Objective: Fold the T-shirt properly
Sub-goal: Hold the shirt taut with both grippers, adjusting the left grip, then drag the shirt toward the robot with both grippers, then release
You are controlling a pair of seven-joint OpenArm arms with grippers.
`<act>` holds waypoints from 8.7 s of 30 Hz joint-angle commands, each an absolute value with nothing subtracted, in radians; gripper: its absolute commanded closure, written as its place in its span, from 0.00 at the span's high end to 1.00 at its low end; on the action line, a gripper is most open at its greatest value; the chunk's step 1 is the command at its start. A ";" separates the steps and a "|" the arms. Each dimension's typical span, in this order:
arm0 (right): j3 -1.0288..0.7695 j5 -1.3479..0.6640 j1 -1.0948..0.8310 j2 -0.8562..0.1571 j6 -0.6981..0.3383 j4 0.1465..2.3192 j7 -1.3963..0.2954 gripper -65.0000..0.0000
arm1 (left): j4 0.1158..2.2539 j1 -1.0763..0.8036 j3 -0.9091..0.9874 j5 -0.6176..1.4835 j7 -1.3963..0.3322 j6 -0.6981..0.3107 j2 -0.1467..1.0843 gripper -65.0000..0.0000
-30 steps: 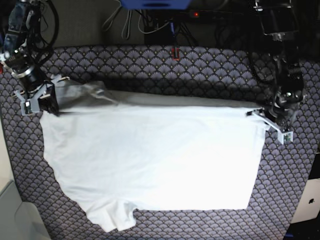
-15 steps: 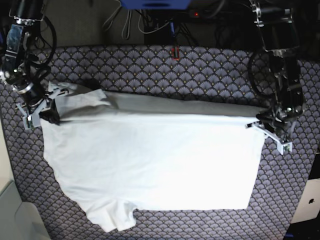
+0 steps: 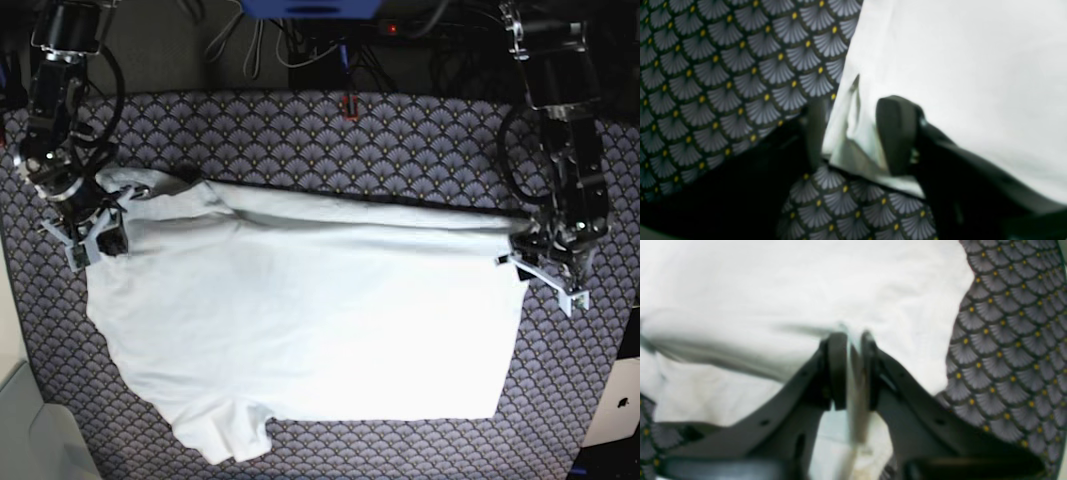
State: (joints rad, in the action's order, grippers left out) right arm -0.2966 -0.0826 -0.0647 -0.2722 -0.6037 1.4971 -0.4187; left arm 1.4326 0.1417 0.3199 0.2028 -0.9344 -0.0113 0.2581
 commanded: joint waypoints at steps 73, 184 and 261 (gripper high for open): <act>-0.390 -0.094 -0.203 -0.240 -0.599 1.707 -0.394 0.48 | 1.678 -0.015 0.160 0.202 -0.924 -0.008 0.335 0.34; -0.493 -0.099 -0.288 -0.229 -0.599 1.728 -0.395 0.51 | 1.432 -0.030 0.185 0.203 -0.671 -0.007 0.371 0.01; -0.633 -0.231 -0.486 -0.248 -0.698 1.922 -0.372 0.00 | 1.831 -0.162 0.312 0.203 -1.041 -0.013 0.424 0.01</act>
State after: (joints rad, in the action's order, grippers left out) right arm -0.6209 -0.2218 -0.4866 -0.2329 -0.7078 1.9057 -0.3962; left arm 1.8160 -0.1719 0.3023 0.2264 -1.0527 -0.0235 0.3996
